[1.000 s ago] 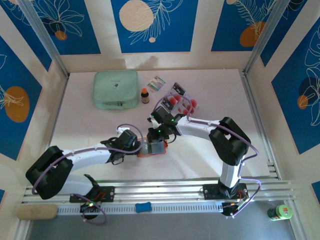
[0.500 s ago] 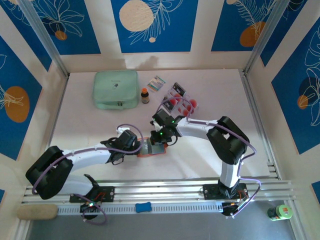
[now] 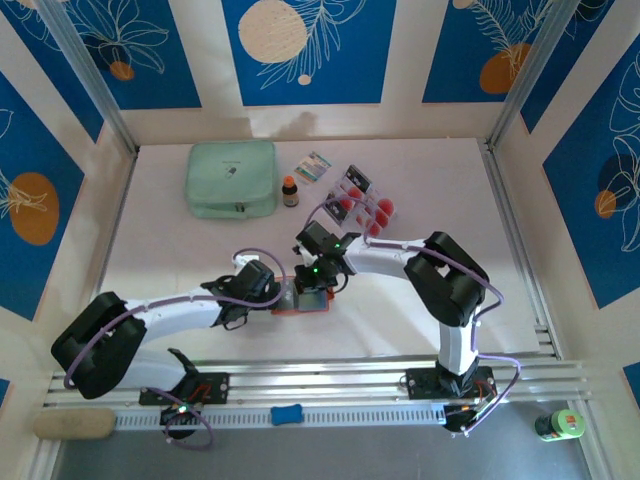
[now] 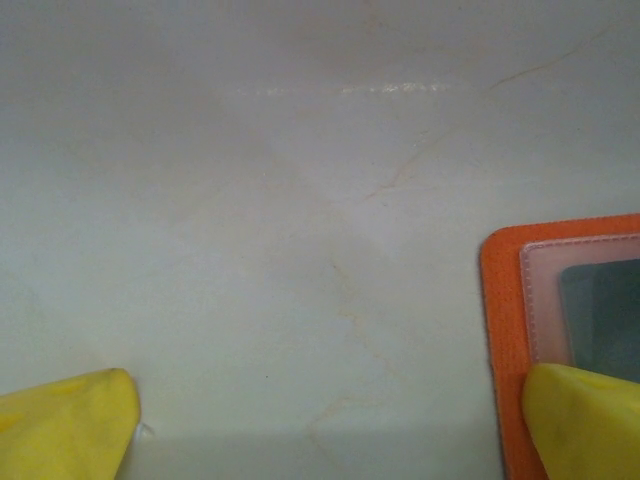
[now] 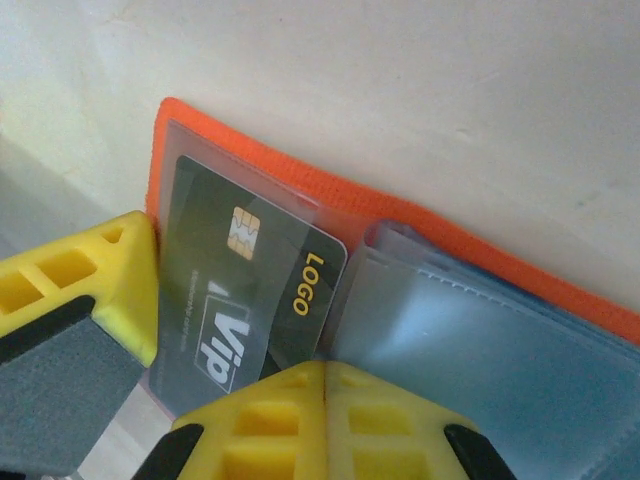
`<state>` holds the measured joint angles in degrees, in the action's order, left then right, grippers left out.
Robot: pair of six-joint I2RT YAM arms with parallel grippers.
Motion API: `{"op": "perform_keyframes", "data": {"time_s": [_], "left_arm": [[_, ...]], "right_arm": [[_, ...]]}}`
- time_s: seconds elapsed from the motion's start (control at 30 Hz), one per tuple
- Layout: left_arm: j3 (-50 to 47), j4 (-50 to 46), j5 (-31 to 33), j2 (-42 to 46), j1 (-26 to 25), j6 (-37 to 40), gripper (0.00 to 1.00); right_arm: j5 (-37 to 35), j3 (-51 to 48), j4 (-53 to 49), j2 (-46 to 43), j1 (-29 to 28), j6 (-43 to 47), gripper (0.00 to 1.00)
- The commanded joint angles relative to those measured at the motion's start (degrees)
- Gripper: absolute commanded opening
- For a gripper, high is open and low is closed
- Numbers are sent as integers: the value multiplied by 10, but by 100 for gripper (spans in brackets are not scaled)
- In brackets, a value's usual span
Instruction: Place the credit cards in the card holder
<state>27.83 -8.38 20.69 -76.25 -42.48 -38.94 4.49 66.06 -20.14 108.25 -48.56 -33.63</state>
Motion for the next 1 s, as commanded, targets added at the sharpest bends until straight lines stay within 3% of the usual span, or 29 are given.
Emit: {"op": "perform_keyframes", "data": {"time_s": [0.0, 0.53, 0.97], "left_arm": [[-8, 9, -14, -9, 7, 3, 100], [-4, -37, -25, 77, 35, 5, 100], [-30, -15, -37, 54, 37, -6, 100]], "right_arm": [[9, 19, -19, 19, -14, -1, 0], [-10, 15, -43, -15, -3, 7, 0], [2, -3, -26, -39, -8, -5, 0]]}}
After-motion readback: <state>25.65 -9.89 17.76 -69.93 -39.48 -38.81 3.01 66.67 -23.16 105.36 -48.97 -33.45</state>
